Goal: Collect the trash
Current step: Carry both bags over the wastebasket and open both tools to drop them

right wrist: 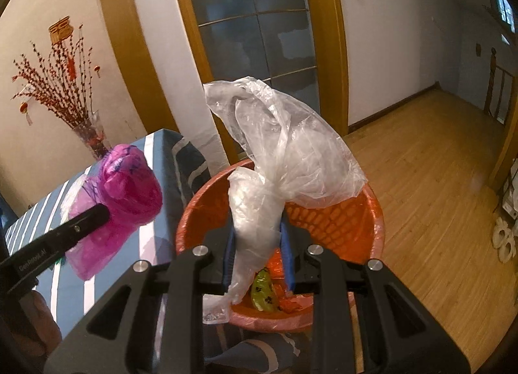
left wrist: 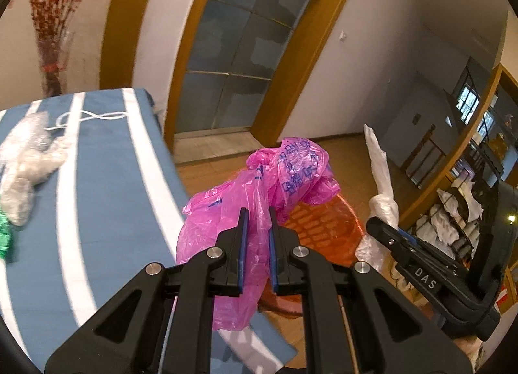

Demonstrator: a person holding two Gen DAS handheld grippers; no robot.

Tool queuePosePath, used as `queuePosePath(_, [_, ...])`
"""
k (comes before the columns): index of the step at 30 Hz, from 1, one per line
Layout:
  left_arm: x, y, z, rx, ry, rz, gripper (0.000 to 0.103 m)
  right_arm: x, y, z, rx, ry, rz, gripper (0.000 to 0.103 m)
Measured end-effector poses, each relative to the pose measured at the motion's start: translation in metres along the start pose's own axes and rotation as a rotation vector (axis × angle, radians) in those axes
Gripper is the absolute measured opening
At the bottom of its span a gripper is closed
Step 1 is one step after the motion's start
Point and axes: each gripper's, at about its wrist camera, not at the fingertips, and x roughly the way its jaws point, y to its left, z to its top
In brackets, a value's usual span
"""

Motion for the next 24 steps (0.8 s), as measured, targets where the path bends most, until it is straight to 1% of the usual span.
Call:
queuePosePath(5, [0.020, -0.014, -0.001, 0.007, 0.030, -0.024, 0.010, 0.012, -0.017, 0.002, 0.024, 0.007, -0.007, 0.025])
queuePosePath(11, [0.038, -0.021, -0.003, 0.001, 0.061, -0.043, 0.010, 0.029, -0.032, 0.007, 0.053, 0.020, -0.007, 0.025])
queuePosePath(12, [0.042, -0.021, -0.004, 0.001, 0.070, -0.049, 0.010, 0.031, -0.034, 0.007, 0.058, 0.023, -0.005, 0.028])
queuePosePath(15, [0.050, -0.022, -0.006, -0.005, 0.097, -0.059, 0.011, 0.037, -0.039, 0.007, 0.067, 0.029, -0.003, 0.028])
queuePosePath(17, [0.053, -0.022, -0.008, -0.003, 0.109, -0.058, 0.011, 0.041, -0.042, 0.007, 0.068, 0.031, -0.006, 0.034])
queuePosePath(19, [0.055, -0.021, -0.010, -0.005, 0.121, -0.056, 0.023, 0.043, -0.041, 0.007, 0.067, 0.033, -0.015, 0.039])
queuePosePath(20, [0.055, -0.020, -0.010, -0.005, 0.122, -0.049, 0.038, 0.044, -0.042, 0.006, 0.068, 0.035, -0.016, 0.040])
queuePosePath(21, [0.053, -0.019, -0.012, -0.007, 0.115, -0.034, 0.044, 0.045, -0.043, 0.005, 0.069, 0.036, -0.018, 0.042])
queuePosePath(24, [0.052, -0.015, -0.012, -0.006, 0.114, -0.014, 0.046, 0.044, -0.046, 0.003, 0.072, 0.037, -0.026, 0.047])
